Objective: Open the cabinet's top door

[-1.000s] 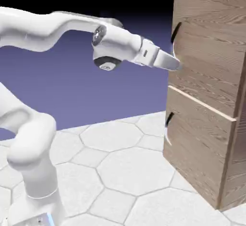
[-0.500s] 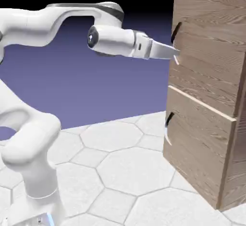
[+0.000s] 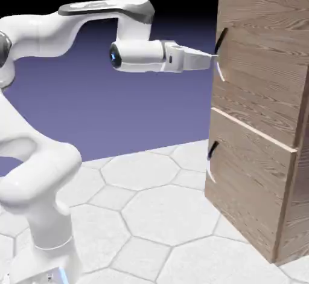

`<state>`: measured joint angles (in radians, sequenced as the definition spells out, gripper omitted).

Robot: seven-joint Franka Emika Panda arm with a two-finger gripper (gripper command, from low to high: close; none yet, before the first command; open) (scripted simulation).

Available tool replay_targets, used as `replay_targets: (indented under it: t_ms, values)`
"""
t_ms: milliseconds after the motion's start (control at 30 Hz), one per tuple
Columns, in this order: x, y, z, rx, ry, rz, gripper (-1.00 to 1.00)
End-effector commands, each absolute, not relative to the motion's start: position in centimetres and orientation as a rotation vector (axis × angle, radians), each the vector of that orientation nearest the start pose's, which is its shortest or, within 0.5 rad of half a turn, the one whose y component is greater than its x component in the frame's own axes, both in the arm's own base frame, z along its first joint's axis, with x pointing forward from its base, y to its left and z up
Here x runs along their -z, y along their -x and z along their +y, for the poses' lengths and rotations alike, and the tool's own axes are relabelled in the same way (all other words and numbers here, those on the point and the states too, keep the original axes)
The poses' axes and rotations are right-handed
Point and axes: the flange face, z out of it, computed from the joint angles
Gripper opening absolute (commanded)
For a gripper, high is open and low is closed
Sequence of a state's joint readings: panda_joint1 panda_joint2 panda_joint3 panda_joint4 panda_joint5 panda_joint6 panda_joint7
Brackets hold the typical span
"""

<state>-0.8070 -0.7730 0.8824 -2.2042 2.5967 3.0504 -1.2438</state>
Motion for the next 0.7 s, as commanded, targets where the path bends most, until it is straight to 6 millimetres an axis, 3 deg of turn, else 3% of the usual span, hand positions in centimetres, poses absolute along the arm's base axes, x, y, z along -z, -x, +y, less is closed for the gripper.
replay_targets:
  t_ms: [0, 133, 333, 367, 667]
  values:
    - [-59.6, -41.3, 9.0, 1.779, 1.774, 0.789, 0.00]
    - [-59.1, -42.0, 10.6, 1.793, 1.756, 0.780, 0.00]
    - [-59.1, -47.0, 10.3, 1.793, 1.756, 0.780, 0.00]
    - [-59.1, -47.0, 10.3, 1.793, 1.756, 0.780, -1.00]
    - [-59.1, -43.0, 8.5, 1.712, 1.764, 0.657, -1.00]
